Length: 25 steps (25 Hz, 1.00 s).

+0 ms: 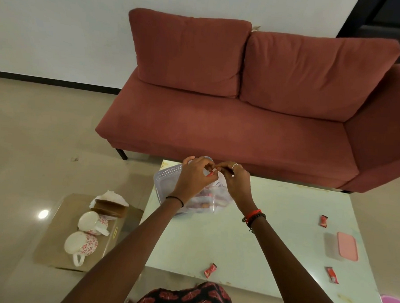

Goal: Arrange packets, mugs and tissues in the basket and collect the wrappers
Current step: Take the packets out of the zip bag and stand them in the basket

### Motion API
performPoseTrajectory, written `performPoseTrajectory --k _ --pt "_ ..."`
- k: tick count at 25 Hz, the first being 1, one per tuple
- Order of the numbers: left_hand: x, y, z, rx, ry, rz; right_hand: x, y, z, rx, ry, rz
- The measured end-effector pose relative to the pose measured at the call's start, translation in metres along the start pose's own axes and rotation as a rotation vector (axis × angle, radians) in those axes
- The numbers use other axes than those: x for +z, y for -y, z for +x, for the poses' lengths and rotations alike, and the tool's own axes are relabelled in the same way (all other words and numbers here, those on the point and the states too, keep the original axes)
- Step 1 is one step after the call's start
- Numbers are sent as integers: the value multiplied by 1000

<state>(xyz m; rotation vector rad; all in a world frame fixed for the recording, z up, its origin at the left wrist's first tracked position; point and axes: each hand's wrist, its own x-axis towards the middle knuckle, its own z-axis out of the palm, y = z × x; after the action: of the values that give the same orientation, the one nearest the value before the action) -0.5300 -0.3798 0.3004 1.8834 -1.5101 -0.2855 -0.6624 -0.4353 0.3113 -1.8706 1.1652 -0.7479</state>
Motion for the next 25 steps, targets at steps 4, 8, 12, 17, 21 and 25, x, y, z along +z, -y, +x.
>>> performPoseTrajectory --k 4,8,12,17,21,25 --pt "3 -10 9 -10 9 44 2 4 2 41 -51 101" --pt "2 -14 15 -36 1 82 3 8 11 79 -175 197" --pt "-2 1 -1 -24 -5 112 -9 8 29 84 -278 236" --pt "-8 27 -36 -124 -20 137 -33 -2 51 122 -373 247" --pt "-8 40 -59 -151 -8 127 -39 -6 55 129 -435 276" --pt "-6 42 -71 -177 -4 78 -34 -8 50 157 -451 313"
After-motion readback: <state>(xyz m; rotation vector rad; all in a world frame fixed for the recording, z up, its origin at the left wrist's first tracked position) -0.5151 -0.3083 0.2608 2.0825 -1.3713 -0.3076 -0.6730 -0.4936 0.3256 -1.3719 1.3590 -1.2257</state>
